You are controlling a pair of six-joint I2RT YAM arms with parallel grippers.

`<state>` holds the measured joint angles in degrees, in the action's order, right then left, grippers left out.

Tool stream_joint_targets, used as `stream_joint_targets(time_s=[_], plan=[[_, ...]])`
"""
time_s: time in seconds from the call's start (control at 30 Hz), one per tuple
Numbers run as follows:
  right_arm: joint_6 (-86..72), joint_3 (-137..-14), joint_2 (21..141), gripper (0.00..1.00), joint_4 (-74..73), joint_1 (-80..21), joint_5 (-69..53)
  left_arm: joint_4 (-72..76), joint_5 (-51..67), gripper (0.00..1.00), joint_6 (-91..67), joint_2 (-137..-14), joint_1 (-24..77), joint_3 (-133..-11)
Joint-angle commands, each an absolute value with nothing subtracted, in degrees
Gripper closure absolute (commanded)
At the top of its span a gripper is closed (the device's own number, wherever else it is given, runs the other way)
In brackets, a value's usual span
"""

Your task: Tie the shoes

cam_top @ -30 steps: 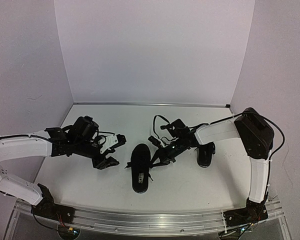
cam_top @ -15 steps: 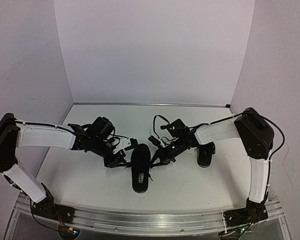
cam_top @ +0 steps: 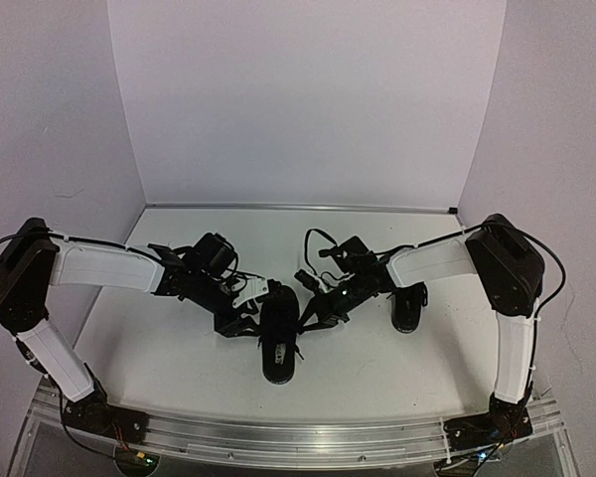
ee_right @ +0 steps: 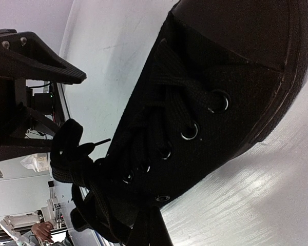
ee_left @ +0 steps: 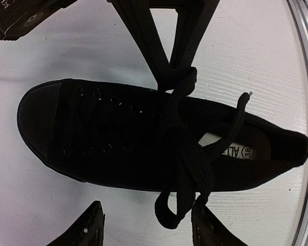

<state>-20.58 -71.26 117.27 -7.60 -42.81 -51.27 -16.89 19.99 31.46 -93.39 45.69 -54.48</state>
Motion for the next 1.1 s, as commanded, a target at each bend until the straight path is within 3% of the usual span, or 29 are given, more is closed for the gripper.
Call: stream_joint_targets(time_s=[0.0,0.27,0.53,1.07], plan=[[-19.68,-72.63,115.97,1.0,-7.47,-43.13,-51.0,-17.1,21.96,0.43,31.9,-95.03,45.62,-57.75],[-19.77,-72.69,116.02,1.0,-7.53,-43.08,-50.94,-16.61,20.04,0.58,31.08,-97.07,45.62,-60.14],[-20.34,-70.88,114.31,1.0,-7.56,-42.71,-49.1,-16.83,19.87,0.99,30.39,-95.13,45.58,-57.92],[-20.52,-65.9,111.07,1.0,-8.39,-41.44,-44.12,-19.26,9.99,1.0,28.39,-92.04,45.21,-54.92]])
